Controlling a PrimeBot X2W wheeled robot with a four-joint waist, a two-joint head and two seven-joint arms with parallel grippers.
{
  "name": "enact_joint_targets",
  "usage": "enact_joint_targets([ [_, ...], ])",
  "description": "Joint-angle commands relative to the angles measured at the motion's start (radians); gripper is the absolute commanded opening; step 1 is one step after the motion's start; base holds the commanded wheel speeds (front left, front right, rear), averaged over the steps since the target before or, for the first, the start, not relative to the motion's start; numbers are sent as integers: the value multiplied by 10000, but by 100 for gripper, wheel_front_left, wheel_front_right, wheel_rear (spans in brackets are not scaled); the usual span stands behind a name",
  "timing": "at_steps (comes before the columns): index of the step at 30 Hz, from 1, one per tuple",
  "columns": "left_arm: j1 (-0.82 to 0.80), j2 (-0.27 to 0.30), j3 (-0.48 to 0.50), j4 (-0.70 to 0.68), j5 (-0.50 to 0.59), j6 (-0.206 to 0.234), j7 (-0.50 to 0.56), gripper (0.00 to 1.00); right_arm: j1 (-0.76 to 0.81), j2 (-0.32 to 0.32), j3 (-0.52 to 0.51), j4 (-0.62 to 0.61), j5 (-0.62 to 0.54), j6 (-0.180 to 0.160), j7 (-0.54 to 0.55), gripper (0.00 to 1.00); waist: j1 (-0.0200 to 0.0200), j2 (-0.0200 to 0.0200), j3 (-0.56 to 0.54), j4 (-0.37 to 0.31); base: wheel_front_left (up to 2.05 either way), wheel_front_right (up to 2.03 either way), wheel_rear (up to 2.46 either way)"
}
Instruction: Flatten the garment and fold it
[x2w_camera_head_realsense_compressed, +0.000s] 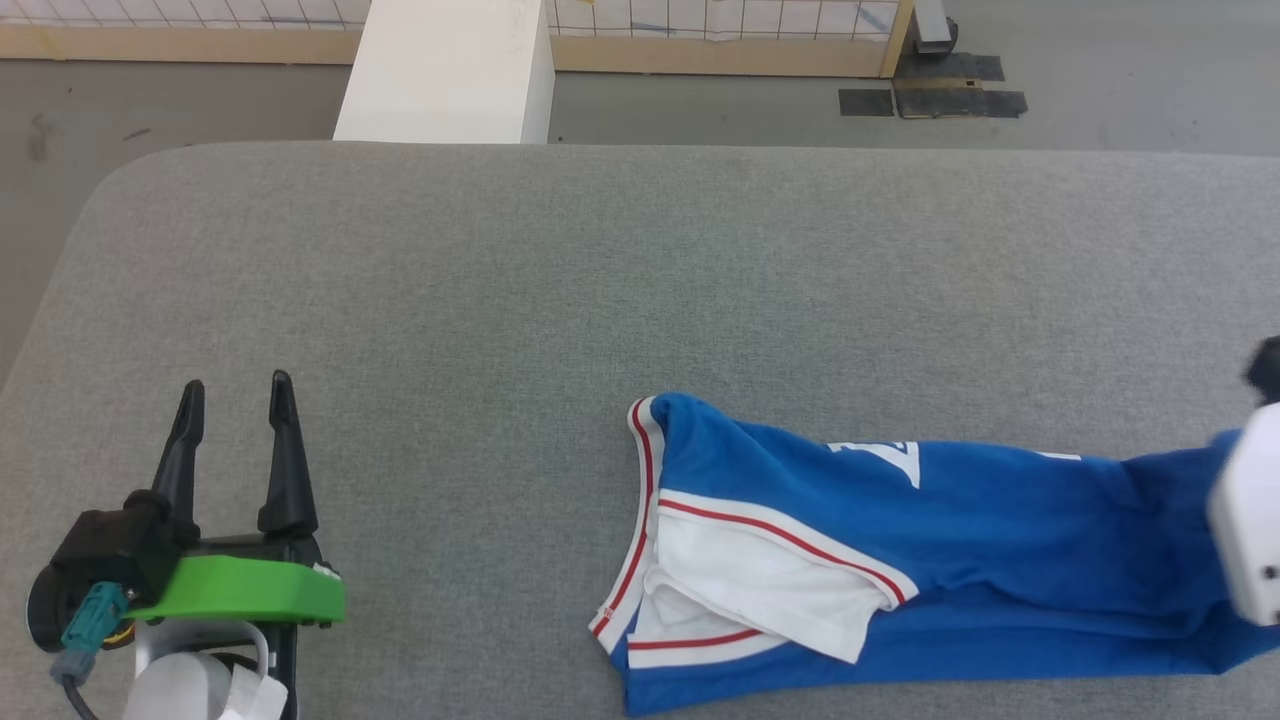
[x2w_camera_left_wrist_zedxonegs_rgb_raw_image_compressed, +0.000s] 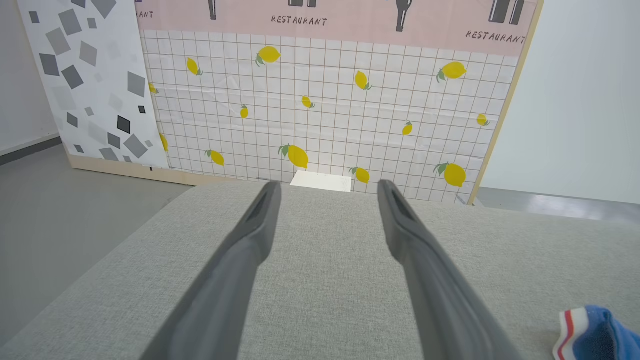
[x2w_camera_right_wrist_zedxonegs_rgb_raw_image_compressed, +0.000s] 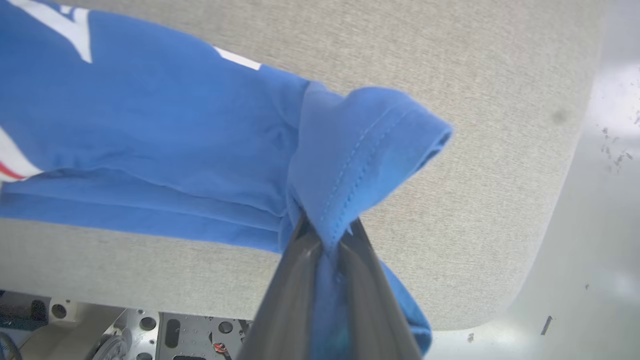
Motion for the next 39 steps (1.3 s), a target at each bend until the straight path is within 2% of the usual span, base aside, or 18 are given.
enact_joint_targets([
  [1,21,-66,-9,32,55,-65,-45,100,-79,265,319,-231,192,-19,104,0,0,0,-20,19,0,0,0],
  [5,13,-134,-33,14,51,-98,-45,100,-363,892,1379,-448,563,-19,-55,0,0,0,-14,113,0,0,0],
  [10,107,-211,18,28,49,-122,-45,100,-811,1793,2671,9,920,-19,-932,0,0,0,1,283,0,0,0],
  [20,161,-295,-35,228,65,-194,-45,100,-2105,3091,4793,2326,869,-19,-2609,0,0,0,78,689,0,0,0],
  [21,122,-329,-84,291,54,-211,-45,100,-2402,3405,5131,3053,801,-19,-3005,0,0,0,135,796,0,0,0],
  [24,107,-380,-125,319,42,-224,-45,100,-2628,3683,5420,3817,748,-19,-3402,0,0,0,217,904,0,0,0],
  [25,67,-406,-156,366,36,-238,-45,100,-2754,3864,5572,4503,708,-19,-3789,0,0,0,292,987,0,0,0],
  [31,30,-450,-173,420,31,-257,-45,100,-2948,4088,5781,5706,581,-19,-4440,0,0,0,416,1047,0,0,0],
  [32,30,-453,-175,432,33,-261,-45,100,-3001,4135,5859,5802,636,-19,-4576,44,0,0,416,1041,0,0,0],
  [33,28,-453,-174,449,33,-263,-45,100,-3050,4167,5966,5860,694,-19,-4621,98,0,0,412,1026,0,0,0],
  [39,72,-445,-195,598,74,-276,-45,100,-3524,4325,6865,5513,1394,-19,-4949,100,0,0,184,819,0,0,0],
])
